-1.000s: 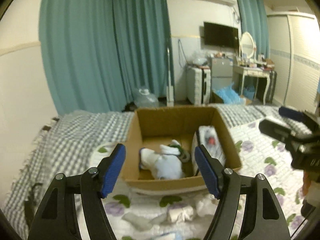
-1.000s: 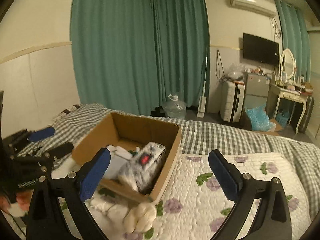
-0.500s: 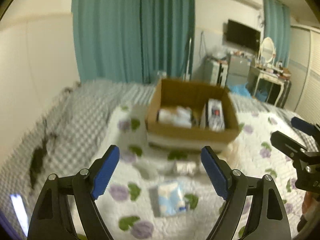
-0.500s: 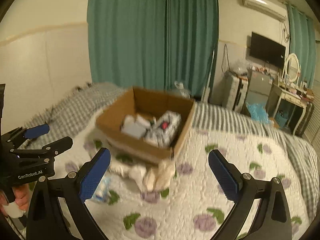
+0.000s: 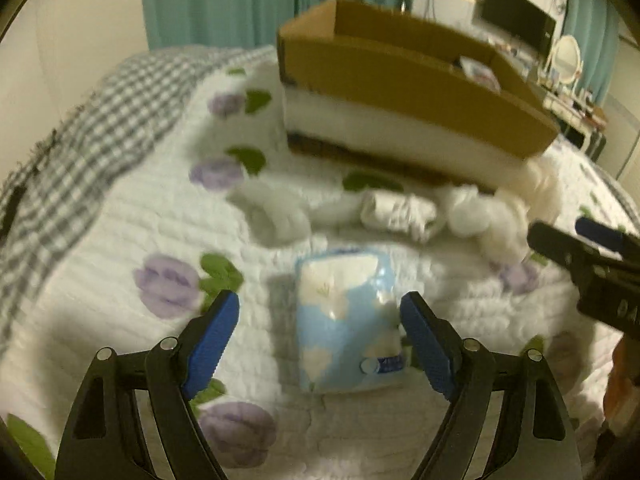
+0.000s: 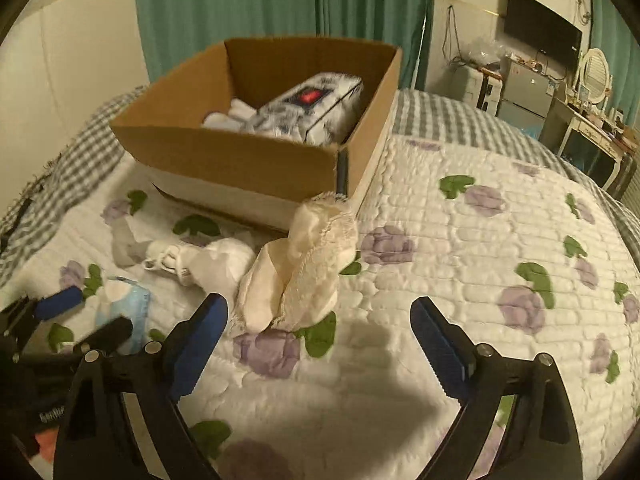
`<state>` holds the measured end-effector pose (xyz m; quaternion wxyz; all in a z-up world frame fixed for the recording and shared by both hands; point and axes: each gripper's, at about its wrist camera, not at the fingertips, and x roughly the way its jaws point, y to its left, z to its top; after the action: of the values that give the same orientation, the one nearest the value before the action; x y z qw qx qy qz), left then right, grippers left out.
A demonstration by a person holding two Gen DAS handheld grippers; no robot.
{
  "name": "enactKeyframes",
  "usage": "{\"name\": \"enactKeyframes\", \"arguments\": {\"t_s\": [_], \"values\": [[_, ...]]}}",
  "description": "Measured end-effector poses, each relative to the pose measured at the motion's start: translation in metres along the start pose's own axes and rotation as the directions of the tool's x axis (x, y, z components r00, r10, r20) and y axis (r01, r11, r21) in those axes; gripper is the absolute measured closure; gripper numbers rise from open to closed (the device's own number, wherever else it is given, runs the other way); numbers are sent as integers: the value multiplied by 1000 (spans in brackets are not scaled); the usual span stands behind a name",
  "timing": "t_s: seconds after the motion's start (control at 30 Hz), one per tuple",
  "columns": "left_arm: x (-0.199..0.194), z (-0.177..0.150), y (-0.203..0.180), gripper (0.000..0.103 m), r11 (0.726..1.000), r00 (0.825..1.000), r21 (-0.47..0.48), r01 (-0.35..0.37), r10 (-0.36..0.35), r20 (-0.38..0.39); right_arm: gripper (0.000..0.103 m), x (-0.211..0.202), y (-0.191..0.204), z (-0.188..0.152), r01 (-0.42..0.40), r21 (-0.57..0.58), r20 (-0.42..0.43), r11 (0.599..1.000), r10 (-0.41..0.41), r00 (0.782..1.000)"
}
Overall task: Organize soft objects
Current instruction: 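Grasp the cream lace bra with the right tool while the left tool grasps the blue tissue pack, then carry both items over the box and open both tools to release them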
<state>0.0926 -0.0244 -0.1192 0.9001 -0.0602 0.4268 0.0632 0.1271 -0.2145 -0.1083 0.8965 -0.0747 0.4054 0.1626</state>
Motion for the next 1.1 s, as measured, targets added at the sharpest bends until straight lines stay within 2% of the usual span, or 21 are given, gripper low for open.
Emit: {"name": "enactKeyframes", "arguments": {"t_s": [0.17, 0.23, 0.3, 0.37, 0.47, 0.53, 0.83, 1.1], "values": [[16, -6, -1, 21, 1000, 999, -6, 8, -9, -44, 21, 23, 6, 4, -35, -9, -34, 999, 35, 999], [19, -7, -2, 21, 1000, 998, -2, 6, -6, -54, 33, 28, 9, 6, -48, -17, -35, 999, 47, 998], [18, -9, -5, 22, 1000, 999, 13, 4, -3, -52, 56, 28, 10, 7, -60, -17, -28, 998, 60, 998], [17, -10, -8, 34, 999, 999, 29, 16, -14, -48, 67, 26, 12, 7, -68, -21, -22, 997, 68, 997], [16, -11, -12, 43, 998, 998, 49, 34, -32, -50, 73, 17, 11, 6, -68, -13, 4, 998, 68, 998], [14, -14, -14, 50, 997, 998, 64, 35, -31, -49, 74, 8, 7, 5, -79, 2, 25, 997, 79, 997], [0, -15, -11, 51, 995, 997, 60, 76, -74, -35, 75, -36, -3, 2, -65, 23, 96, 998, 63, 993], [-50, -7, -12, 51, 990, 991, 71, 120, -124, 51, 75, -81, 5, 16, -70, -10, 183, 997, 71, 981]]}}
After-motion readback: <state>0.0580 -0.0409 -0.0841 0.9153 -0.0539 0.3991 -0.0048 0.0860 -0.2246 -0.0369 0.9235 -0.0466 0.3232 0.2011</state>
